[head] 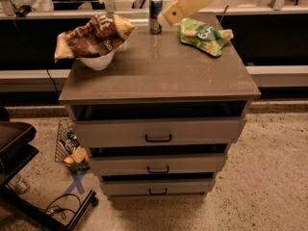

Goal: Pick brown chip bag from white bowl and place on counter

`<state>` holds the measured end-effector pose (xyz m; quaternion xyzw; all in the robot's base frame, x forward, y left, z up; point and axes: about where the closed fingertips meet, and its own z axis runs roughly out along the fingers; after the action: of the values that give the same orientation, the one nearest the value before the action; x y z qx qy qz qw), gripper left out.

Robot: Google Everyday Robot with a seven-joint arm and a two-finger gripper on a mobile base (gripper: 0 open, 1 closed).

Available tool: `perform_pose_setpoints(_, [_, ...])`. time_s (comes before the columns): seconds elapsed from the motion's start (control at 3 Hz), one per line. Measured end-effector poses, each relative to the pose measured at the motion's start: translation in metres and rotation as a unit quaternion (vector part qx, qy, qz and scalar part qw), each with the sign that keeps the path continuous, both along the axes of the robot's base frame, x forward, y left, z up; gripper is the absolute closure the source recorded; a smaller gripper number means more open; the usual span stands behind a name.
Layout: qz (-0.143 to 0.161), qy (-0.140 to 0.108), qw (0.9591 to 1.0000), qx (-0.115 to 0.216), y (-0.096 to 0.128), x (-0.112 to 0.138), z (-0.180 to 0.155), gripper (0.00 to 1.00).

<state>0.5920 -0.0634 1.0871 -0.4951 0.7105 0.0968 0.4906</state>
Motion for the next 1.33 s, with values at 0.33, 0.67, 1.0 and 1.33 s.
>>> perform_pose_setpoints(0.33, [0.034,-0.002,0.9994,0.006,0.036,0.015,-0.007,0.0])
perform_pose_setpoints(0.67, [0.08,-0.002,0.9967,0.017,0.085,0.037,-0.017,0.0])
perform_pose_setpoints(1.0, [0.117,0.0,0.993,0.016,0.138,0.061,-0.035,0.0])
perform_pose_setpoints(1.33, [0.143,0.012,0.9895,0.015,0.176,0.086,-0.059,0.0])
